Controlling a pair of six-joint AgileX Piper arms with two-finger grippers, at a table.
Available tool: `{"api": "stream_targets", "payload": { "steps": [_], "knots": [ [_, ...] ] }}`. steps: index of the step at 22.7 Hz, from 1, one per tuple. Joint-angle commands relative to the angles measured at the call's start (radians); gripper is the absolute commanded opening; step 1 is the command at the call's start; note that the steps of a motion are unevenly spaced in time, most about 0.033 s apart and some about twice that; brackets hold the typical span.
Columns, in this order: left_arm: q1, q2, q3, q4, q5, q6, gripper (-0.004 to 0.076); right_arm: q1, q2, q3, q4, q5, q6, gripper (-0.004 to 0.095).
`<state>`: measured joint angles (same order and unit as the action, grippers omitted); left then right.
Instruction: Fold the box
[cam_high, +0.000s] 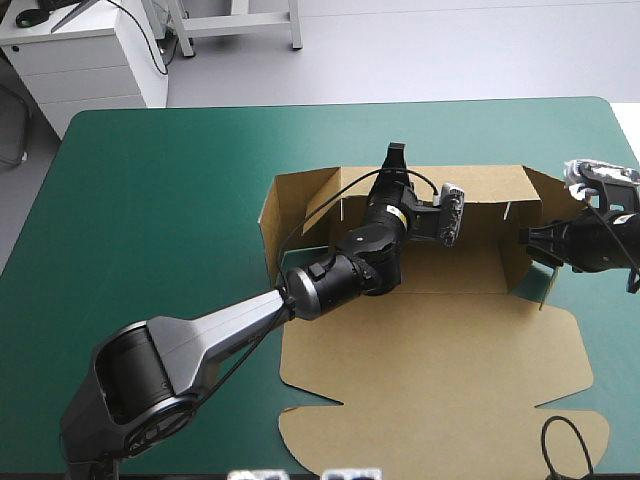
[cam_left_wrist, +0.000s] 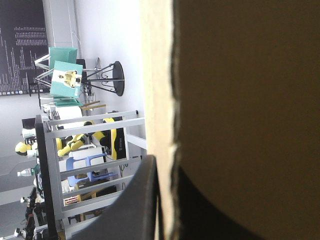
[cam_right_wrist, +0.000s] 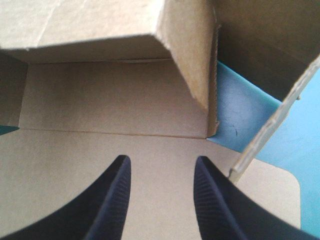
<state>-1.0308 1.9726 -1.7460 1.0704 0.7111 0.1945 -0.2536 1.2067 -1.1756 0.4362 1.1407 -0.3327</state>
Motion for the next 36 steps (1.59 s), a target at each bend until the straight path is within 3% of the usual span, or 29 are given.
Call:
{"api": "stream_targets", "payload": {
  "steps": [1,9,12,20,22,25,27,28,36],
  "knots": [
    [-0.009,-0.050,-0.016,-0.015,0.008,-0.021,-0.0008,0.008,-0.025,-0.023,-0.050,-0.053,0.069,0.0397],
    [-0.009,-0.050,-0.016,-0.015,-0.005,-0.021,-0.0008,0.008,-0.055,-0.028,-0.109,0.017,0.112,0.0396],
    [-0.009,-0.050,-0.016,-0.015,-0.007,-0.021,-0.0008,0.008,-0.066,-0.028,-0.179,-0.039,0.114,0.0396],
    [-0.009,-0.050,-0.016,-0.015,-0.006,-0.021,-0.0008,0.008,-0.025,-0.028,-0.208,-0.212,0.079,0.0392],
    [-0.009,-0.050,-0.016,-0.015,-0.008,-0.021,-0.0008,0.008,-0.008,-0.028,-0.206,-0.241,0.064,0.0359],
    [-0.009,-0.050,-0.016,-0.013,-0.019,-0.021,-0.0008,0.008,0.036,-0.028,-0.206,-0.254,0.064,0.0232],
    [-0.009,-0.050,-0.016,-0.004,-0.027,-0.021,-0.0008,0.008,0.071,-0.028,-0.202,-0.251,0.064,0.0099],
    [-0.009,-0.050,-0.016,-0.004,-0.029,-0.021,-0.0008,0.008,0.100,-0.028,-0.192,-0.240,0.064,-0.0019],
    [-0.009,-0.050,-0.016,0.003,-0.029,-0.021,-0.0008,0.008,0.139,-0.028,-0.194,-0.231,0.047,-0.0014]
  ]
}}
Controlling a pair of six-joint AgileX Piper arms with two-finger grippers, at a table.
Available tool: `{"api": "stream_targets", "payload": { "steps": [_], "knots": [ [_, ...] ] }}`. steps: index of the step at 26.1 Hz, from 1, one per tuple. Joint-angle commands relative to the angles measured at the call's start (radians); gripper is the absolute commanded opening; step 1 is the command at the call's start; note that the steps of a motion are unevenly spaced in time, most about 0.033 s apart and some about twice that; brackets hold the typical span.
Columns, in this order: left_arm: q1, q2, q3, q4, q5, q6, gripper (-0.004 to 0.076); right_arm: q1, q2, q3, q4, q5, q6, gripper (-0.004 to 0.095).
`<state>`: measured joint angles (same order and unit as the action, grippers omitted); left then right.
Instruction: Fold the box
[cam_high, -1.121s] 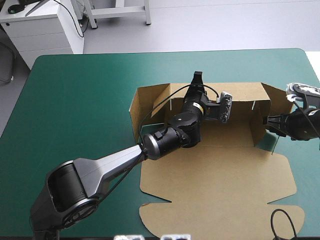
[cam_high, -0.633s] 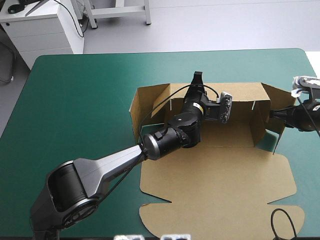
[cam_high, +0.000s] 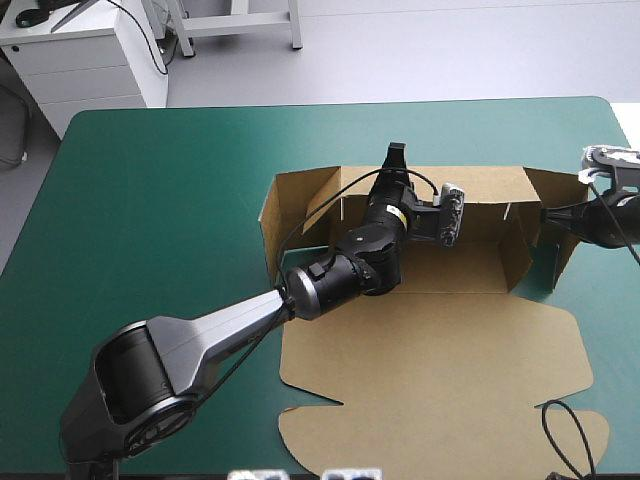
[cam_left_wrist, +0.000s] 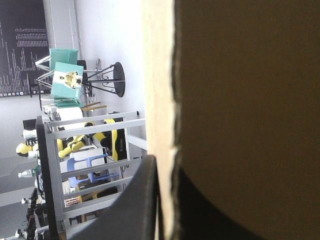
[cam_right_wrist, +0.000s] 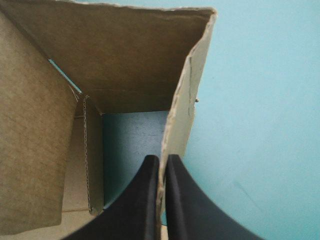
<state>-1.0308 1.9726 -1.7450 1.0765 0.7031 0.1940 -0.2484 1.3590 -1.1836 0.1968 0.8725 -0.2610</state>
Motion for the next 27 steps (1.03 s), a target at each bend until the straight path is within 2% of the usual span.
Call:
{"api": "stream_targets", "payload": {
  "steps": [1,16,27],
  "knots": [
    [-0.009,-0.050,-0.017,-0.003,-0.021,-0.020,-0.0008,0.002,-0.013,-0.020,0.045,0.047,-0.024,-0.0013],
    [-0.009,-0.050,-0.017,-0.003,-0.021,-0.020,-0.0008,0.002,-0.178,-0.020,0.045,0.244,-0.029,-0.0013],
    [-0.009,-0.050,-0.017,-0.008,-0.024,-0.020,-0.0008,0.002,-0.228,-0.020,0.132,0.341,-0.029,0.0000]
  ]
}}
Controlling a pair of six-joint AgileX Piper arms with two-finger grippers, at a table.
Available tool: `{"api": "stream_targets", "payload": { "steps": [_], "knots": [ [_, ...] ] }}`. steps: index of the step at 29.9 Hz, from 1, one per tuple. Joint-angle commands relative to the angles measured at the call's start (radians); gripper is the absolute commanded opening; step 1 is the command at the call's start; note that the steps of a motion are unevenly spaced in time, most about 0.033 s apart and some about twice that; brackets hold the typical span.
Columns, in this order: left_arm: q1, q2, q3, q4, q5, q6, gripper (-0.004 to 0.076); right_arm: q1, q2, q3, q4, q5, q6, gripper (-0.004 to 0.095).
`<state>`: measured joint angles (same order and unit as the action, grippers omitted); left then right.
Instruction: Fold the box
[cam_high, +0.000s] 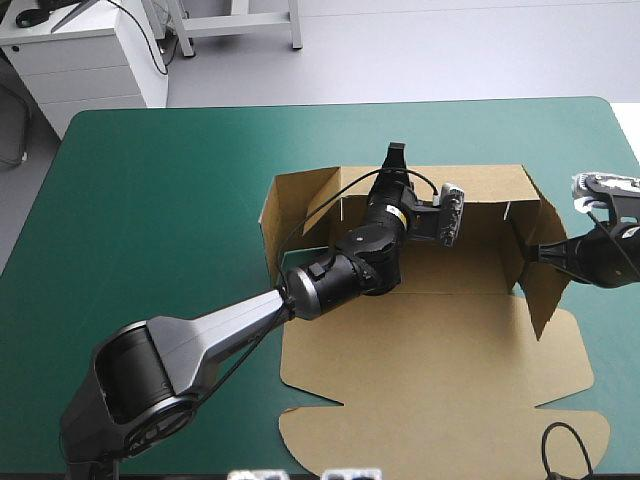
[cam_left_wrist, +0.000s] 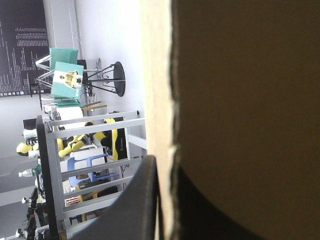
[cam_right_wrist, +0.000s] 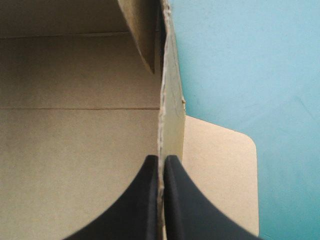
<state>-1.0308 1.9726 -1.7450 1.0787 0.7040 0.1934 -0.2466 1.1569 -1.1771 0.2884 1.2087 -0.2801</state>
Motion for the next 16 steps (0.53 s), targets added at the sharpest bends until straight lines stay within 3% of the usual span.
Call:
{"api": "stream_targets", "payload": {
  "steps": [1,8,16],
  "knots": [
    [-0.009,-0.050,-0.017,-0.010,-0.025,-0.020,-0.0008,0.003,-0.026,-0.026,0.040,0.010,-0.011,0.0025],
    [-0.009,-0.050,-0.017,-0.012,-0.023,-0.020,-0.0008,0.010,-0.026,-0.026,0.044,0.020,0.020,0.0338],
    [-0.009,-0.050,-0.017,-0.012,-0.023,-0.020,-0.0008,0.010,-0.058,-0.040,0.044,0.021,0.018,0.0354]
  ]
}}
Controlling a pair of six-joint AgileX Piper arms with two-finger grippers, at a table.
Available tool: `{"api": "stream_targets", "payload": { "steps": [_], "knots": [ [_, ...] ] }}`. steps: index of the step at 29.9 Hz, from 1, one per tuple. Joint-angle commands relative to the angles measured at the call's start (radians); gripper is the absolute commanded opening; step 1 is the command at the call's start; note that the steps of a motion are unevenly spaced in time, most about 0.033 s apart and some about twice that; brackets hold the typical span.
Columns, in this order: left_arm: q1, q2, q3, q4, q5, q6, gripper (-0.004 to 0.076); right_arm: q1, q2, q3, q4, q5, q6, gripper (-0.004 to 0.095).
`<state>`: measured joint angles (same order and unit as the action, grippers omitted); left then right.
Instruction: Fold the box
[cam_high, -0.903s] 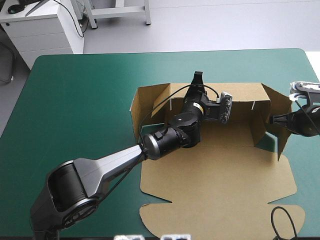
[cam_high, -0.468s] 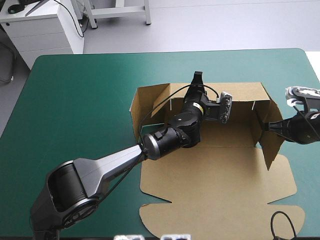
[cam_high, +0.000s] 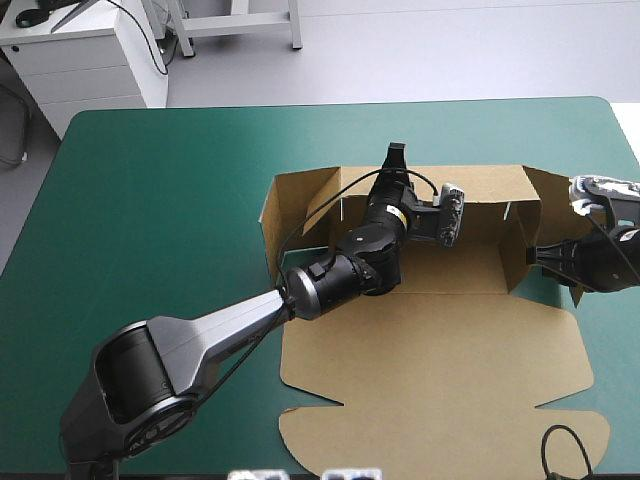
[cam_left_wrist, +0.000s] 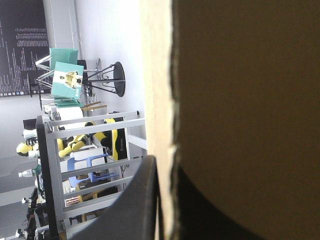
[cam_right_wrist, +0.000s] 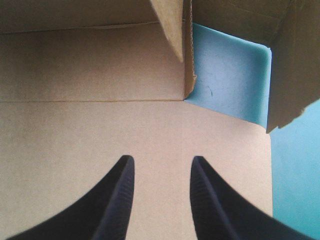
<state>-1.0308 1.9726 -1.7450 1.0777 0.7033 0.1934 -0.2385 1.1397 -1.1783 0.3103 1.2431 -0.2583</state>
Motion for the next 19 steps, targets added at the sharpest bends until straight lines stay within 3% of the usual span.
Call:
{"api": "stream_targets", "payload": {
  "steps": [1,8,16,19],
  "knots": [
    [-0.009,-0.050,-0.017,-0.011,-0.022,-0.020,-0.0008,0.002,-0.047,-0.043,0.018,-0.018,-0.006,0.0354],
    [-0.009,-0.050,-0.017,-0.007,-0.022,-0.047,-0.0008,0.002,-0.074,-0.099,0.010,-0.103,-0.020,0.0293],
    [-0.009,-0.050,-0.017,0.006,-0.022,-0.047,-0.0008,0.000,-0.050,-0.114,0.004,-0.252,-0.020,0.0004],
    [-0.009,-0.050,-0.017,0.031,-0.022,-0.047,-0.0008,0.000,-0.021,-0.114,0.004,-0.318,-0.021,-0.0017]
  ]
}}
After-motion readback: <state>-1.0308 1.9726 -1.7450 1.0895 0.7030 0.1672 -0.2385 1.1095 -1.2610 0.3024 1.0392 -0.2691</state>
